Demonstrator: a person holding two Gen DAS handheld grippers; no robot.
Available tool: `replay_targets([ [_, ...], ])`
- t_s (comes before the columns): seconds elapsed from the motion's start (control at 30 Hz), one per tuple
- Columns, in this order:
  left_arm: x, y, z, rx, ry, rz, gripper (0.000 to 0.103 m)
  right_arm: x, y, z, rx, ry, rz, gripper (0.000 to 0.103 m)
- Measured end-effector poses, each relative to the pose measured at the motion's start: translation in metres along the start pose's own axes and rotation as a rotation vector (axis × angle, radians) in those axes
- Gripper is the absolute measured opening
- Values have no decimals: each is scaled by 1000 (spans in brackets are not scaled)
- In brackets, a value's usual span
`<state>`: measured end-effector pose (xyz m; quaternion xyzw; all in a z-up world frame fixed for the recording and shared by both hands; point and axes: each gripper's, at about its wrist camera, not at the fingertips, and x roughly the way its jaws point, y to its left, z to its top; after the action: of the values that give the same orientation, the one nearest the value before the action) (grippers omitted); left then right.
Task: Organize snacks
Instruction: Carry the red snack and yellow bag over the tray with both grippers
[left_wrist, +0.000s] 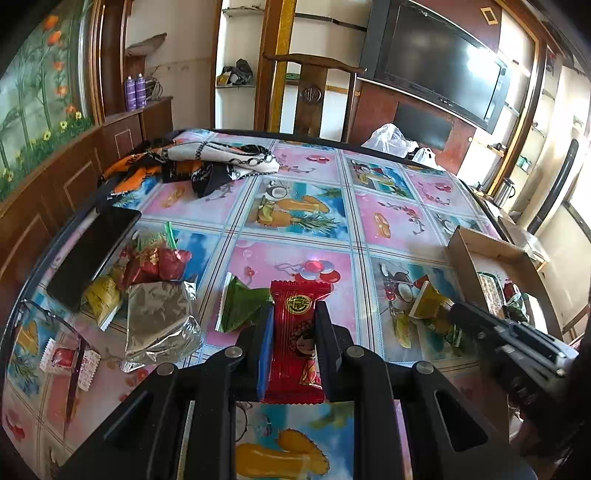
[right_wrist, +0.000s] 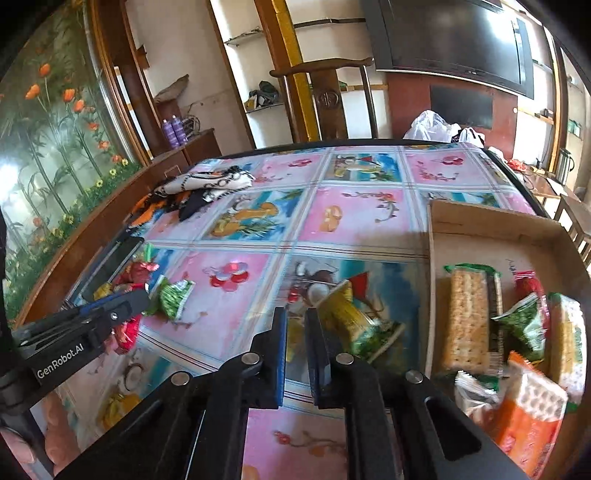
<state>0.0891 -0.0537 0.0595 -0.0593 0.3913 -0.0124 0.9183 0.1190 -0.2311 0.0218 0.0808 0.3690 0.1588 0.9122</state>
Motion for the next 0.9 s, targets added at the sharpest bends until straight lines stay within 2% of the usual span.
replay_targets([
  [0.13, 1, -1, 0, -6, 11, -11, 20, -12, -13, 7, 57, -32, -15, 14],
  [0.2, 1, 0, 0, -8, 12, -9, 20, -5, -21, 11, 81, 18, 3, 19],
  [0.33, 1, 3, 0, -16, 14, -21, 20, 21, -29, 20, 150, 146, 48, 20],
  [0.4, 0, 6, 1, -23, 14, -28, 20, 31, -24, 28, 129, 176, 19, 30],
  [0.43, 0, 7, 1, -27, 12, -31, 20, 38, -21, 32, 106, 205, -3, 49],
  [0.47, -1, 8, 1, -31, 12, -34, 20, 43, -20, 33, 94, 221, -22, 61],
  [0.5, -1, 9, 2, -34, 13, -39, 20, 46, -18, 35, 82, 229, -35, 63],
  [0.6, -2, 10, 2, -42, 20, -50, 20, 56, -11, 33, -8, 286, -85, 64],
  [0.73, -4, 7, 2, -33, 18, -62, 20, 63, -14, 22, -33, 341, -71, 64],
  [0.83, -5, 6, 2, -28, 13, -61, 20, 64, -3, 14, -88, 350, -109, 63],
  [0.9, -4, 7, 1, -31, 16, -59, 20, 65, 2, 9, -111, 351, -154, 39],
])
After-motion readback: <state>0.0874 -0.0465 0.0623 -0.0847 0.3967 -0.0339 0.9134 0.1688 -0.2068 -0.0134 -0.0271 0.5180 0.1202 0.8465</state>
